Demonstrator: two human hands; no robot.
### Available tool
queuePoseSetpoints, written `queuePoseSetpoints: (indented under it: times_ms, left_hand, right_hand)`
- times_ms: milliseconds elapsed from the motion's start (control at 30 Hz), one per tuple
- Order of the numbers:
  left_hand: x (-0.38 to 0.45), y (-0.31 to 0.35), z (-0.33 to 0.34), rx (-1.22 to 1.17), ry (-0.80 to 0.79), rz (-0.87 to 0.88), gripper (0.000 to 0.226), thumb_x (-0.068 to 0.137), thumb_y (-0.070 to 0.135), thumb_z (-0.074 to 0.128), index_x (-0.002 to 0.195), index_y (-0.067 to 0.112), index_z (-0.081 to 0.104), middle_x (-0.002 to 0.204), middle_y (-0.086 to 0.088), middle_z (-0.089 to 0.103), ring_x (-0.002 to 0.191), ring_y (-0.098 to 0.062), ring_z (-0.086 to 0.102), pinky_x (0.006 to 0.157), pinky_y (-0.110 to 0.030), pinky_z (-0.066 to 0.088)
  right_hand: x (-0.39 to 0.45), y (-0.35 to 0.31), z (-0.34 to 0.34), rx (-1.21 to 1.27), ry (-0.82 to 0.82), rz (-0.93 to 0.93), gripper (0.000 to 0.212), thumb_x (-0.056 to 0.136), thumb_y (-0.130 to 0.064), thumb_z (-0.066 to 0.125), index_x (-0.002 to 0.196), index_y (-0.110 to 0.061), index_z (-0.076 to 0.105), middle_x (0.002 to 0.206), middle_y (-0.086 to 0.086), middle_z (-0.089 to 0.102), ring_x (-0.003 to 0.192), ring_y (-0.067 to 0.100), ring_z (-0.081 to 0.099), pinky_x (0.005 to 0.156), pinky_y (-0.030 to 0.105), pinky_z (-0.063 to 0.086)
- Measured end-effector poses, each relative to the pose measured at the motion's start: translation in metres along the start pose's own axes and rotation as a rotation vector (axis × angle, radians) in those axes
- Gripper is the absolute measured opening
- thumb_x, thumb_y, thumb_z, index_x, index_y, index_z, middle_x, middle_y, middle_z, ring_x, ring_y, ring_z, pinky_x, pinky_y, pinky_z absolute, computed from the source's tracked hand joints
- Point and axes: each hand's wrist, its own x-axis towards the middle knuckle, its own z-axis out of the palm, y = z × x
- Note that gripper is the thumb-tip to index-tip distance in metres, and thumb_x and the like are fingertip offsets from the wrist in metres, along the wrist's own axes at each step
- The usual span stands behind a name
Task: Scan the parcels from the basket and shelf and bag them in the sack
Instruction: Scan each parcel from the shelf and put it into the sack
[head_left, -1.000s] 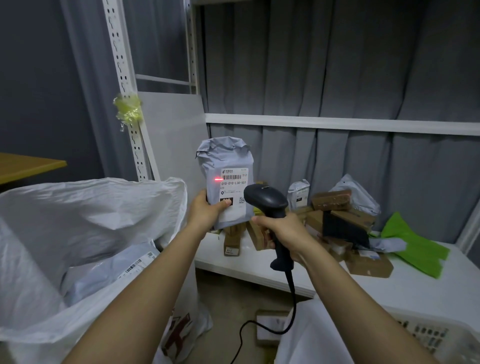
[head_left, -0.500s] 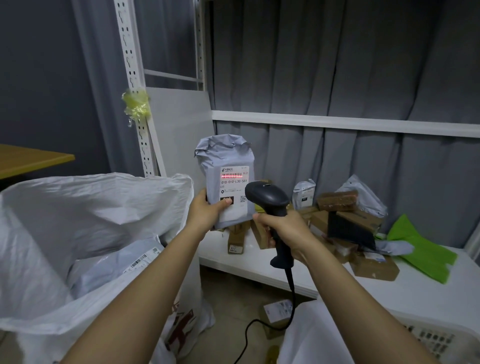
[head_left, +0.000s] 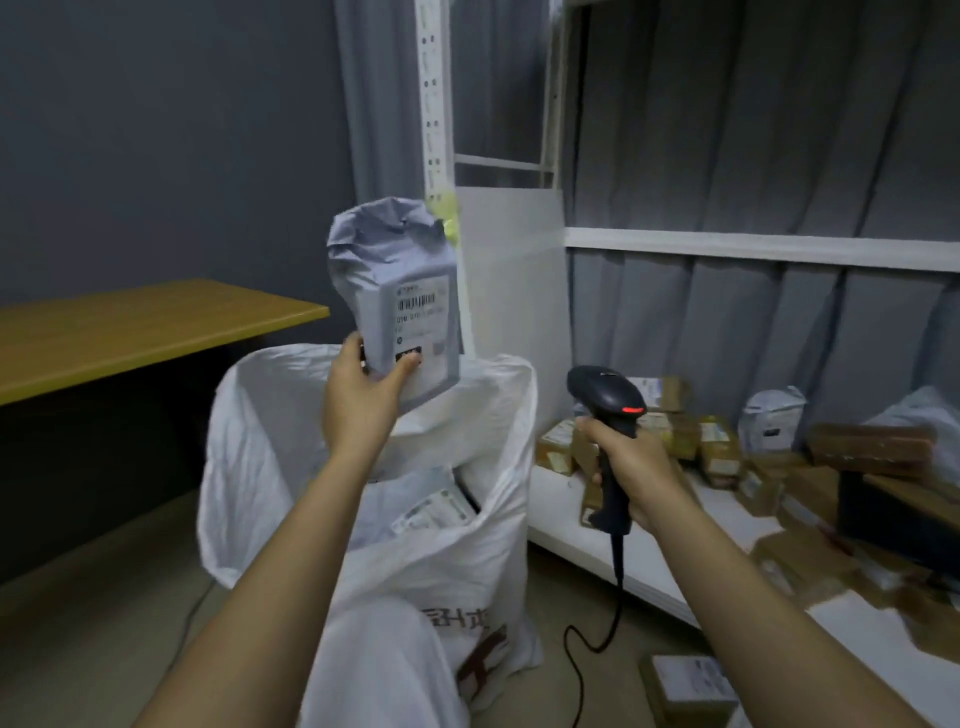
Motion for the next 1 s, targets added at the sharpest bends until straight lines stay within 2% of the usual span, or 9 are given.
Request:
queuePoseSetpoints:
  times_ms: [100, 167, 233, 300, 367, 500, 633, 833, 1000]
  left_hand:
    - [0.021, -0.053, -0.022, 0.526, -0.07, 0.029, 0.04, 0.084, 0.038, 0.065, 0.115, 0.015, 0.052, 0.11, -0.011, 0.06, 0.099, -0.035, 0.057, 0.078, -0.045, 0.05]
    - [0.021, -0.084, -0.023, 0.709, -0.37, -0.154, 0.061, 0.088, 0.031, 0.064, 0.138, 0.008, 0.037, 0.134, -0.022, 0.049, 0.119, -0.04, 0.049, 0.092, -0.045, 0.043]
    - [0.011, -0.102, -0.016, 0.766, -0.665, -0.22, 0.07, 0.09, 0.029, 0.065, 0.147, 0.007, 0.029, 0.148, -0.02, 0.036, 0.133, -0.035, 0.039, 0.105, -0.039, 0.036]
    - [-0.002, -0.1, 0.0, 0.662, -0.712, -0.121, 0.059, 0.093, 0.026, 0.06, 0.145, 0.008, 0.038, 0.15, -0.012, 0.038, 0.136, -0.028, 0.038, 0.109, -0.033, 0.031]
    - [-0.019, -0.077, 0.026, 0.505, -0.635, 0.046, 0.044, 0.095, 0.022, 0.057, 0.137, 0.009, 0.049, 0.142, -0.009, 0.048, 0.129, -0.024, 0.046, 0.104, -0.029, 0.033]
    - [-0.072, -0.014, 0.098, 0.212, -0.529, 0.415, 0.024, 0.093, 0.017, 0.052, 0.112, 0.011, 0.065, 0.108, -0.005, 0.061, 0.093, -0.019, 0.059, 0.082, -0.028, 0.046]
    - [-0.138, 0.006, 0.184, 0.088, -0.743, 0.496, 0.023, 0.093, 0.018, 0.051, 0.11, 0.013, 0.065, 0.104, -0.003, 0.062, 0.09, -0.016, 0.058, 0.076, -0.028, 0.046]
    - [-0.229, -0.066, 0.308, 0.194, -1.136, 0.133, 0.023, 0.094, 0.02, 0.054, 0.114, 0.012, 0.062, 0.111, -0.004, 0.062, 0.097, -0.017, 0.06, 0.077, -0.023, 0.041]
    - [-0.294, -0.162, 0.373, 0.386, -1.286, -0.27, 0.023, 0.094, 0.024, 0.055, 0.097, 0.003, 0.063, 0.096, -0.007, 0.064, 0.089, -0.02, 0.059, 0.066, -0.023, 0.036]
  right_hand:
    - [0.013, 0.018, 0.007, 0.023, -0.006, 0.066, 0.035, 0.082, -0.026, 0.074, 0.106, -0.002, 0.065, 0.072, 0.01, 0.057, 0.056, 0.02, 0.051, 0.055, 0.028, 0.044]
    - [0.016, 0.027, 0.005, 0.018, -0.02, 0.096, 0.033, 0.083, -0.026, 0.074, 0.105, -0.004, 0.064, 0.074, 0.01, 0.057, 0.058, 0.019, 0.052, 0.054, 0.027, 0.045]
    - [0.018, 0.037, -0.003, 0.002, -0.018, 0.12, 0.025, 0.083, -0.025, 0.074, 0.097, -0.008, 0.063, 0.073, 0.009, 0.056, 0.06, 0.019, 0.052, 0.053, 0.027, 0.044]
    - [0.022, 0.047, -0.019, -0.011, 0.009, 0.123, 0.018, 0.084, -0.022, 0.074, 0.088, -0.012, 0.06, 0.072, 0.007, 0.054, 0.061, 0.019, 0.051, 0.054, 0.027, 0.043]
    - [0.028, 0.06, -0.04, -0.006, 0.05, 0.119, 0.016, 0.085, -0.018, 0.073, 0.09, -0.013, 0.059, 0.075, 0.008, 0.054, 0.062, 0.02, 0.051, 0.053, 0.03, 0.042]
    - [0.039, 0.09, -0.094, 0.053, 0.208, 0.213, 0.019, 0.086, -0.018, 0.071, 0.099, -0.008, 0.06, 0.078, 0.008, 0.056, 0.062, 0.017, 0.05, 0.051, 0.029, 0.042]
    - [0.05, 0.123, -0.15, 0.118, 0.373, 0.314, 0.021, 0.086, -0.02, 0.071, 0.097, -0.007, 0.059, 0.072, 0.004, 0.054, 0.056, 0.015, 0.048, 0.045, 0.025, 0.041]
    - [0.071, 0.167, -0.231, 0.032, 0.452, 0.341, 0.029, 0.085, -0.017, 0.071, 0.109, -0.006, 0.06, 0.079, 0.004, 0.057, 0.062, 0.016, 0.052, 0.05, 0.027, 0.045]
    - [0.094, 0.224, -0.264, -0.005, 0.471, 0.415, 0.014, 0.085, -0.017, 0.071, 0.094, -0.014, 0.061, 0.072, 0.003, 0.056, 0.063, 0.017, 0.055, 0.058, 0.031, 0.046]
